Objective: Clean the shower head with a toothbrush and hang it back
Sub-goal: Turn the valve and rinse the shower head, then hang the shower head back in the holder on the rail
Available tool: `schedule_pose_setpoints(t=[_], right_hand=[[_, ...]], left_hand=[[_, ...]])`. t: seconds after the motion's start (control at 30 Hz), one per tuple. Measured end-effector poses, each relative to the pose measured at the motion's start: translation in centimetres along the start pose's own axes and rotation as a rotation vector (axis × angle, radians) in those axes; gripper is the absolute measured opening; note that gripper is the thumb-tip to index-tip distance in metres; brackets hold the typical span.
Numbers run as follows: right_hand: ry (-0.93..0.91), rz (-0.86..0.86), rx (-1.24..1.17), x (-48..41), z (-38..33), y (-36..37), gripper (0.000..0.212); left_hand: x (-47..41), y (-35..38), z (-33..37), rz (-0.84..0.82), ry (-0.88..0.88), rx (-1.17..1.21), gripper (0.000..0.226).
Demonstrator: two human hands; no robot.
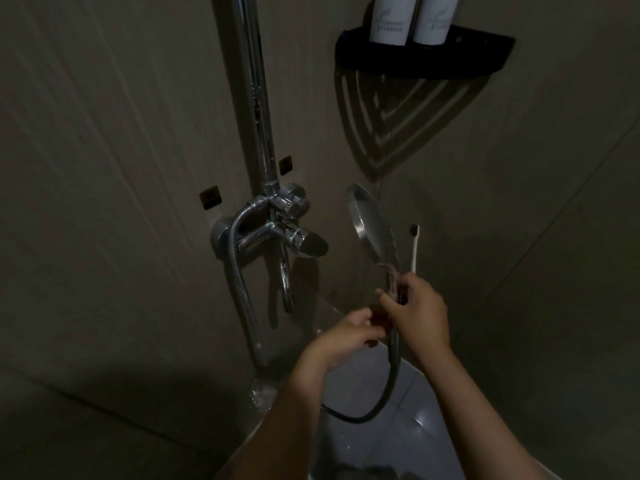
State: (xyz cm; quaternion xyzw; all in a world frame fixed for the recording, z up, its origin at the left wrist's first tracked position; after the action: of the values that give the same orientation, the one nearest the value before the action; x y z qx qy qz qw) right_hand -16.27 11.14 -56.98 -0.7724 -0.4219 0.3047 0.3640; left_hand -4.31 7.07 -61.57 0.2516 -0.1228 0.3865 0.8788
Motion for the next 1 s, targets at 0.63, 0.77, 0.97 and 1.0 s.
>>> schedule_pose_setpoints(t=[0.63, 0.77, 0.97, 1.0], right_hand=[[0.005, -0.070, -0.215, 1.3, 0.9, -1.5, 0.011], [0.005, -0.097, -0.293, 1.2, 0.9, -1.6, 0.008], [-0.005, -0.123, -0.304, 0.4, 1.2, -1.7, 0.007], [-0.001, -0.131, -0.306, 0.2, 1.3, -1.7, 0.008]], left_hand=[[0.5, 2.7, -0.6, 0.103, 0.241, -0.033, 0.041], [0.3, 2.9, -0.8, 0.186, 0.346, -0.100, 0.039], [0.1, 2.8, -0.5, 0.258, 0.403, -0.226, 0.036], [0.0, 2.9, -0.4, 0.277, 0.409, -0.243, 0.035]])
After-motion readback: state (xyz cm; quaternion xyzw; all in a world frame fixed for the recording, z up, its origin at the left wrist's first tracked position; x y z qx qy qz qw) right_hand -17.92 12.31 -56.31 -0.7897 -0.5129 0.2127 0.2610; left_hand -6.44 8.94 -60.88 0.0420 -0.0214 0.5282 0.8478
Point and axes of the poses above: each hand's wrist, its own x-axis away from the middle knuckle, its own y-axis out of the palm, z = x × y, the point moved 1 cm from there along -x, towards the middle knuckle, and after that the axes turned 13 degrees about x, right-handed, at the moved point
